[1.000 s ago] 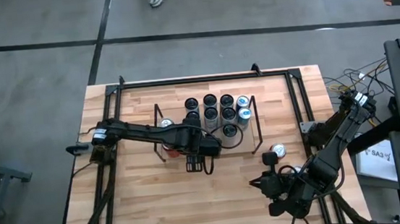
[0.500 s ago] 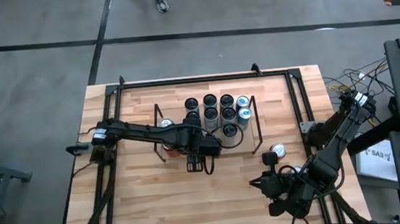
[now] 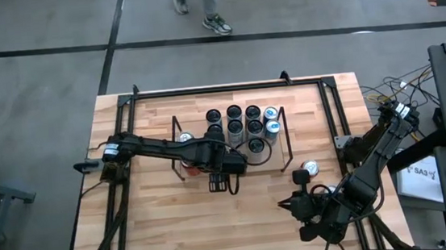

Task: Place canned beverage on shelf
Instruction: Put the white and pink soda can on the shelf aligned with the other white and pink soda can

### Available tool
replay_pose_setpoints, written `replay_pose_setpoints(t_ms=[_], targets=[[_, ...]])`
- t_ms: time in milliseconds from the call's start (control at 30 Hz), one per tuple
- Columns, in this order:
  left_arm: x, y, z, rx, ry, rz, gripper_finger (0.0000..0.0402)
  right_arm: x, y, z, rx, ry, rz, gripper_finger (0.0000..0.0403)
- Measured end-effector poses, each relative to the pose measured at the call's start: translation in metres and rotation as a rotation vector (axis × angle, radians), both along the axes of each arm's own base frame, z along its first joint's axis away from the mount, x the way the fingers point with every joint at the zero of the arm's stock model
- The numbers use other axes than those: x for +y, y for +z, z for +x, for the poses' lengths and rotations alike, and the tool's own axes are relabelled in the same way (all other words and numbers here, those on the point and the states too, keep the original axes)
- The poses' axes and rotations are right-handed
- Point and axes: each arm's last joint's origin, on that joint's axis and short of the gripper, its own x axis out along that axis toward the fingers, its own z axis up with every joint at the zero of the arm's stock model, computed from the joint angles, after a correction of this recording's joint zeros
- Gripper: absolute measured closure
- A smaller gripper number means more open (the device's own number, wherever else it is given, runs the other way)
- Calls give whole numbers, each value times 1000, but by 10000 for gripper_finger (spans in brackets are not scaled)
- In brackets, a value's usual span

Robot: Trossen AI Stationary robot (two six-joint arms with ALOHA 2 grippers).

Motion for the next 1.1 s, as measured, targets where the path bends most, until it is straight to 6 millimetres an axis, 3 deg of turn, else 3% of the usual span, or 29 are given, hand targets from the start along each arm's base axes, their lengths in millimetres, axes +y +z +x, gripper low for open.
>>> replay_pose_setpoints(t_ms=[1100], targets=[[4,-1,0,22,-12,-38,152,0,0,0,0,-1,1,394]])
